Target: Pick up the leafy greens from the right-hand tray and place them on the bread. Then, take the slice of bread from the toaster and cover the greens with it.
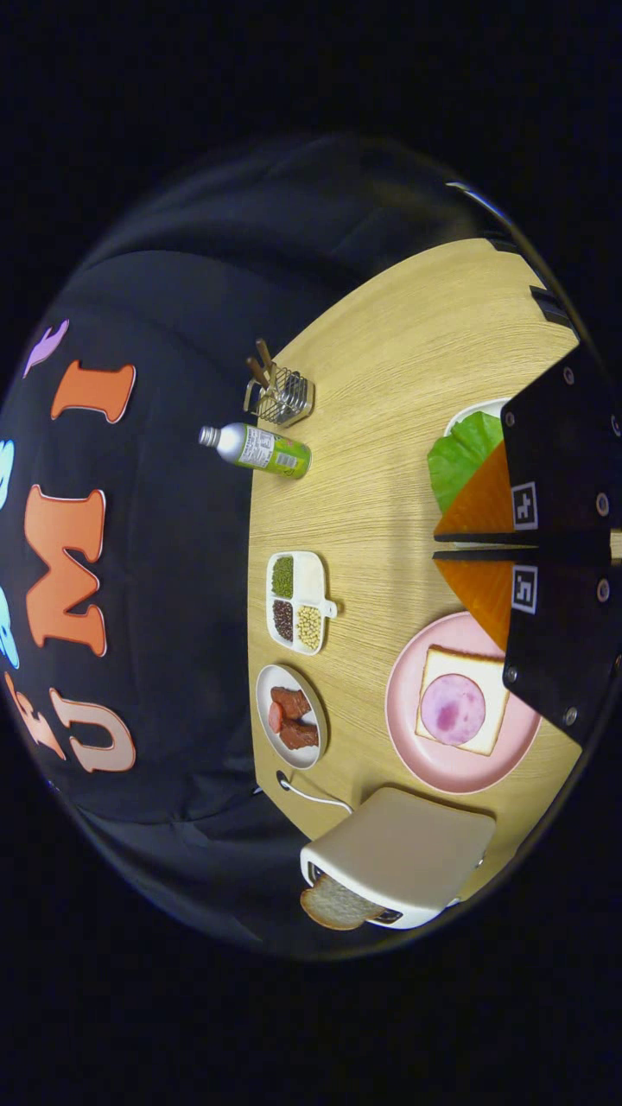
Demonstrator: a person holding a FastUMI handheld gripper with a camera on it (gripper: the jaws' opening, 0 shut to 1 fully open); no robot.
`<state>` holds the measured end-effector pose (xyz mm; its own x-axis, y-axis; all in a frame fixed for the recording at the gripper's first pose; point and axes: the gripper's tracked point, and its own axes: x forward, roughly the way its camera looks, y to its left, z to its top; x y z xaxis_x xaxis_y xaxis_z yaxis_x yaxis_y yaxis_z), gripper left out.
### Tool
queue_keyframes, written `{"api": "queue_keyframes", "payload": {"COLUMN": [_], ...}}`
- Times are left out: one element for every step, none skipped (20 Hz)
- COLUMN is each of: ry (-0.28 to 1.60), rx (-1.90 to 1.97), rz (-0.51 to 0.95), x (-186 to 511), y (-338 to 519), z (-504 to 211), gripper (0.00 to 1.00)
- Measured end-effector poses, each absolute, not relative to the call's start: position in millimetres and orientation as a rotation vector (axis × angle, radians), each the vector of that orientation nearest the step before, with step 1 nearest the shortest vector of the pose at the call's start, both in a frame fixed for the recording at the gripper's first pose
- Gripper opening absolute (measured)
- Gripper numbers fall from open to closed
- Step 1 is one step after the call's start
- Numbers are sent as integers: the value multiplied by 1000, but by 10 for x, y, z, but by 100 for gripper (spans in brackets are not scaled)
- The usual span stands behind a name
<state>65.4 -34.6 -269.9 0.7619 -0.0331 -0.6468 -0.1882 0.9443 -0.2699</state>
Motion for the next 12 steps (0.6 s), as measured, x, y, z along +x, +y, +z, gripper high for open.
{"api": "queue_keyframes", "payload": {"ry": [707, 722, 745, 772, 800, 815, 820, 827, 836, 844, 852, 858], "rx": [-338, -337, -329, -316, -309, -304, -286, -252, -220, -204, -215, -229], "rz": [58, 35, 19, 7, -13, -38, -50, -53, -56, -61, -75, -87], "x": [698, 707, 692, 635, 598, 551, 524, 497, 484, 489, 499, 502], "y": [-463, -596, -722, -826, -939, -1041, -1089, -1104, -1106, -1123, -1171, -1223], "z": [-2750, -2837, -2926, -3016, -3131, -3200, -3265, -3333, -3403, -3485, -3543, -3586], "gripper": [1, 1, 4, 11, 11, 17, 28, 45, 63, 74, 80, 85]}}
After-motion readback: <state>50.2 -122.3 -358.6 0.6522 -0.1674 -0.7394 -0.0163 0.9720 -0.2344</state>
